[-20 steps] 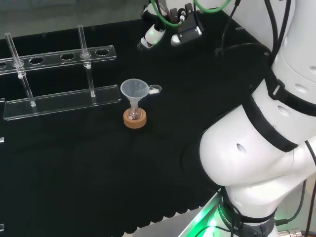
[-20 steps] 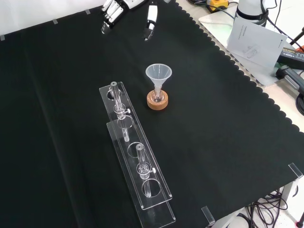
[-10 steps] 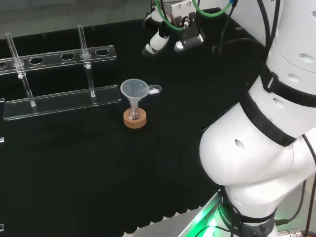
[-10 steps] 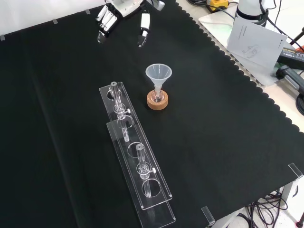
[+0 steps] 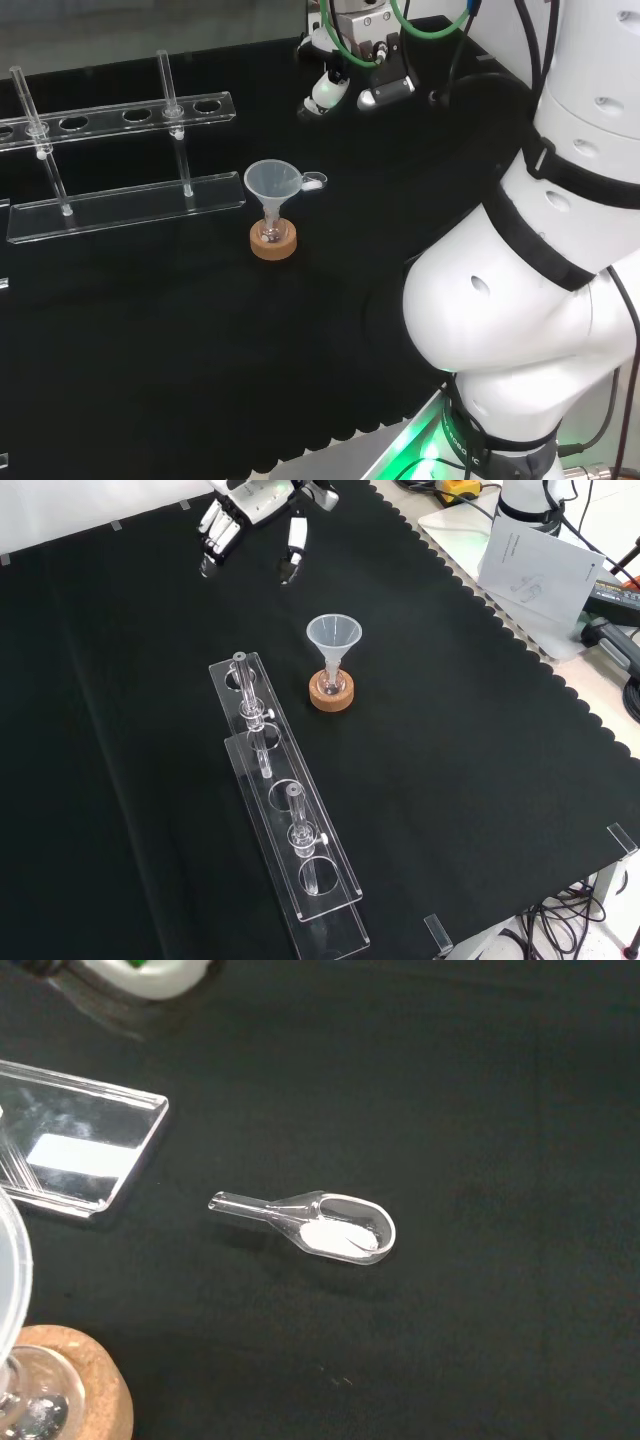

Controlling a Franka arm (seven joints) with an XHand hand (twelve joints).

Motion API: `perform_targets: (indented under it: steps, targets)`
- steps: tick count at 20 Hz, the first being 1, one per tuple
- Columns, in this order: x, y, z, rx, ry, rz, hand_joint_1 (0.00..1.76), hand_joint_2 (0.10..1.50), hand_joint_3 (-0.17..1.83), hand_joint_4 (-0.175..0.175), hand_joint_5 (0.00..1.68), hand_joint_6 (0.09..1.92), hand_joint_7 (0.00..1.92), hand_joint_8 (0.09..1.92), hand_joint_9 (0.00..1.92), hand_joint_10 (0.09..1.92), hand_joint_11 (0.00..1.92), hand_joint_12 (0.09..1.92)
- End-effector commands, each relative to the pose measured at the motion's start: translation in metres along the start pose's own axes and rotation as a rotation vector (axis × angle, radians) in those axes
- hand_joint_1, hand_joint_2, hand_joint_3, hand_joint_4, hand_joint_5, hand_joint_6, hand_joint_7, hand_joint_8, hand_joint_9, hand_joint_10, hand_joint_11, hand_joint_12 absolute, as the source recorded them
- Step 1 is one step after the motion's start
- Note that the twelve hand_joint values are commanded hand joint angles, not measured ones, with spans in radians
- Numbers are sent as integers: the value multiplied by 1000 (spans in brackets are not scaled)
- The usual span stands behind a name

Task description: Pick up the weighing funnel.

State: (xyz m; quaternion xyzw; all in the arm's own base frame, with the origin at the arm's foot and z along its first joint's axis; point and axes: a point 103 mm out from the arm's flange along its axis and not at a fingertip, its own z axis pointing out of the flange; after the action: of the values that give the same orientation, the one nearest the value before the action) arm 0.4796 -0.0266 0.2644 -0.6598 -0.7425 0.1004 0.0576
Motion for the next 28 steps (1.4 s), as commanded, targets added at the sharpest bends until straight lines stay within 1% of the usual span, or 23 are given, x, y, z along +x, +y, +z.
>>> perform_targets:
  steps: [1,9,16,20,28]
  targets:
    - [-12,21,34,34,-5,-6,840,687,330,-58,554,87,365,701,647,571,433,1322]
    - [-10,41,69,95,-14,-16,850,653,410,-53,591,87,392,686,671,546,447,1314]
    - [-4,54,100,127,-22,-23,850,628,467,-50,611,87,399,685,680,536,452,1311]
    - [0,59,116,143,-23,-20,850,625,474,-49,632,87,408,688,685,537,454,1312]
    - [2,66,139,173,-22,-8,850,622,483,-44,676,112,426,692,695,538,455,1310]
